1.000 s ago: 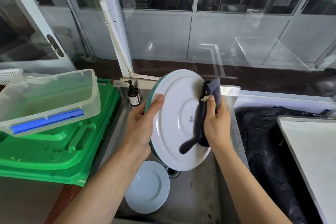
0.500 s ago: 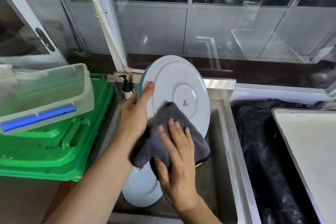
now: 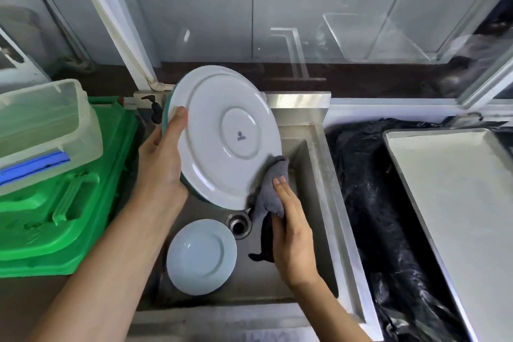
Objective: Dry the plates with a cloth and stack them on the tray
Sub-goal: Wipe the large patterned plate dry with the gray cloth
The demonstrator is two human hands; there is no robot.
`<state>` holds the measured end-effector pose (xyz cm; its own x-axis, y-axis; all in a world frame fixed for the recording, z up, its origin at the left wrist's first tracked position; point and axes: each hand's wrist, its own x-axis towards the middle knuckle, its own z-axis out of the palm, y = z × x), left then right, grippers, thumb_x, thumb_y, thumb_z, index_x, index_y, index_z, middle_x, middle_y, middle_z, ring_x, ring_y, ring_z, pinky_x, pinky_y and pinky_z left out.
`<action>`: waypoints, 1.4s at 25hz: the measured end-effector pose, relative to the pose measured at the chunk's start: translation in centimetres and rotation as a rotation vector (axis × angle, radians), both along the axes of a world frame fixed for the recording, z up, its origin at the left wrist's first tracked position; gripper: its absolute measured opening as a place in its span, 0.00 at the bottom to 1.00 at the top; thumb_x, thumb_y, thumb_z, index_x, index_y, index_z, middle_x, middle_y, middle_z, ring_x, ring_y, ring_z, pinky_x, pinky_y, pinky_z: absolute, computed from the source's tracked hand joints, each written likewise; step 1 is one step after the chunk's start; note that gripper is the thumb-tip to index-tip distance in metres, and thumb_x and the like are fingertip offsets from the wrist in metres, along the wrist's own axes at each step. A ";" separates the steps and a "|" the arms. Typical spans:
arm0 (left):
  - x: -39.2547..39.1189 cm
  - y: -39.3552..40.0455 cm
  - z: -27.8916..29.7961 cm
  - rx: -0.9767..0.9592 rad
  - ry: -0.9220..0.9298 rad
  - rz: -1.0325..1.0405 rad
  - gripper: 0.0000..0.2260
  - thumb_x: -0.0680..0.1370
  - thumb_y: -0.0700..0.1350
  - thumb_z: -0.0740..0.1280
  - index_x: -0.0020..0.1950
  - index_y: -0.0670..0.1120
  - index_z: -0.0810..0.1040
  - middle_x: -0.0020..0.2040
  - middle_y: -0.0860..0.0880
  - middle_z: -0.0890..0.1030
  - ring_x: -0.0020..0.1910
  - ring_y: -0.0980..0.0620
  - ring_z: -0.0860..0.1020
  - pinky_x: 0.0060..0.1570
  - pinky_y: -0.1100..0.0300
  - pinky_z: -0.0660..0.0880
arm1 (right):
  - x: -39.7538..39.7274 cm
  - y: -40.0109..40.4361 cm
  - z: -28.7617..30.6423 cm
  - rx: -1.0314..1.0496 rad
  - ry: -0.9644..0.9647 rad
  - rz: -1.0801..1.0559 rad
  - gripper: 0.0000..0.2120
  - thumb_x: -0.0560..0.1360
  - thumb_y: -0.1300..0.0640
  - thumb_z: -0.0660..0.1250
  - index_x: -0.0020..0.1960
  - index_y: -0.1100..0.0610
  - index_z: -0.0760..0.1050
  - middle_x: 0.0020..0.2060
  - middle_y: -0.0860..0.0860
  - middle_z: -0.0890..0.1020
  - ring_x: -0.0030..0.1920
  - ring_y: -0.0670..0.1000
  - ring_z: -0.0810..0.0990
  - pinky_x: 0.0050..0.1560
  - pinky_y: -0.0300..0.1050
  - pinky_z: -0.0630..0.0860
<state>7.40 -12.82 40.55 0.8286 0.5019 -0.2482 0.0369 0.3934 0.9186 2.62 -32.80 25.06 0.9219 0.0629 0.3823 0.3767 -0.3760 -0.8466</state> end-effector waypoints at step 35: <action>-4.8 -9.2 -6.2 1.473 -0.166 -0.524 0.11 0.77 0.58 0.65 0.56 0.55 0.80 0.40 0.53 0.82 0.37 0.51 0.78 0.33 0.66 0.71 | 7.9 -4.0 10.9 -0.135 0.668 -0.276 0.25 0.75 0.35 0.65 0.57 0.55 0.78 0.43 0.49 0.81 0.46 0.52 0.81 0.50 0.49 0.78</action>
<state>2.63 -21.98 34.33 0.9485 -0.1292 0.2893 -0.2596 -0.8403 0.4758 10.52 -36.80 35.94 0.9447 -0.1985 -0.2609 -0.3266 -0.4999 -0.8022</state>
